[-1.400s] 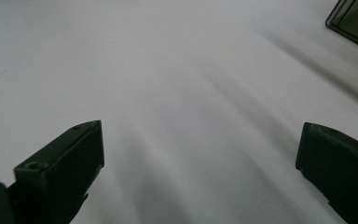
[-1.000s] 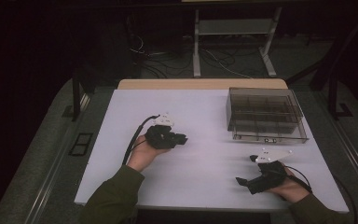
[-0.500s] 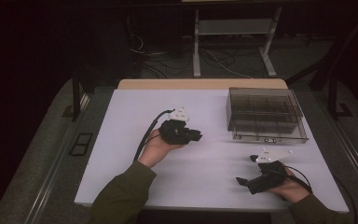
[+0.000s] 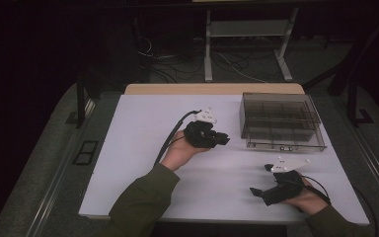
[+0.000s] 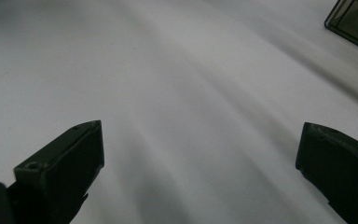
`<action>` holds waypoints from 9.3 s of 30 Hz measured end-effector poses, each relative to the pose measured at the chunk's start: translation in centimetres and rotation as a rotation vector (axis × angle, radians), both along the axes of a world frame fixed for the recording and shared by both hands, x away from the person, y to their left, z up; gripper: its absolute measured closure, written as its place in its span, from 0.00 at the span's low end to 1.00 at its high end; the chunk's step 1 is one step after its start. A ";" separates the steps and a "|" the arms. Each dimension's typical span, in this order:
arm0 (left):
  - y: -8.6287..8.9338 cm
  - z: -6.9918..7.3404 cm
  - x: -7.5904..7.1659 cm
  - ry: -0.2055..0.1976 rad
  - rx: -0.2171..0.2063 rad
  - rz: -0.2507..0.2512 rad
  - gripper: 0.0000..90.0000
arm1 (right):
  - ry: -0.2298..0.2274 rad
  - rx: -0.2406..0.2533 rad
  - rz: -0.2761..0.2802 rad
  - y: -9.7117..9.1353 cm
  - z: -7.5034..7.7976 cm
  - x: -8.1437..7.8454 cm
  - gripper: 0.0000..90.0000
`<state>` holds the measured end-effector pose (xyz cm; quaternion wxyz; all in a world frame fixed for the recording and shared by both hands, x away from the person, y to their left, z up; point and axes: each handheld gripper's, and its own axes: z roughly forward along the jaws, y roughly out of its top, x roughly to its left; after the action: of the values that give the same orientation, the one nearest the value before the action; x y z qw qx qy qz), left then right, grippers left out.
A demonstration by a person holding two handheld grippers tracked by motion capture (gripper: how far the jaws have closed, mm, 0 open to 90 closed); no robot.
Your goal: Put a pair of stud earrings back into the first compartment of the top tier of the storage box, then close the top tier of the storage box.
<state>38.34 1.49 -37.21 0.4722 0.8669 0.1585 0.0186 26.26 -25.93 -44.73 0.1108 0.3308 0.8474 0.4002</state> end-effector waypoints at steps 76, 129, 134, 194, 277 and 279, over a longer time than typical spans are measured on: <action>0.9 -0.8 0.0 0.034 0.004 0.051 0.49 | 0.005 -0.001 -0.003 -0.1 -0.1 0.1 0.00; 14.9 -6.3 -9.3 0.027 0.013 0.300 0.00 | -0.008 0.014 0.000 -0.4 0.4 0.1 0.00; 15.1 -6.4 -9.2 0.015 0.024 0.295 0.00 | -0.008 0.018 -0.004 -0.9 0.9 0.1 0.00; 14.9 -6.8 -9.1 0.034 0.036 0.266 0.00 | -0.062 0.090 -0.277 -10.2 4.8 3.9 0.99; 14.6 -6.8 -9.2 0.027 0.043 0.259 0.00 | -0.081 0.108 -0.307 -8.6 4.8 6.3 0.48; 14.6 -6.8 -9.2 0.026 0.047 0.255 0.00 | -0.082 0.119 -0.288 -8.4 4.6 5.9 0.43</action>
<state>29.15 16.09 -44.04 0.4434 0.8508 0.2730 0.0709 32.19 -34.32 -40.08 0.1818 0.4382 0.7607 0.4429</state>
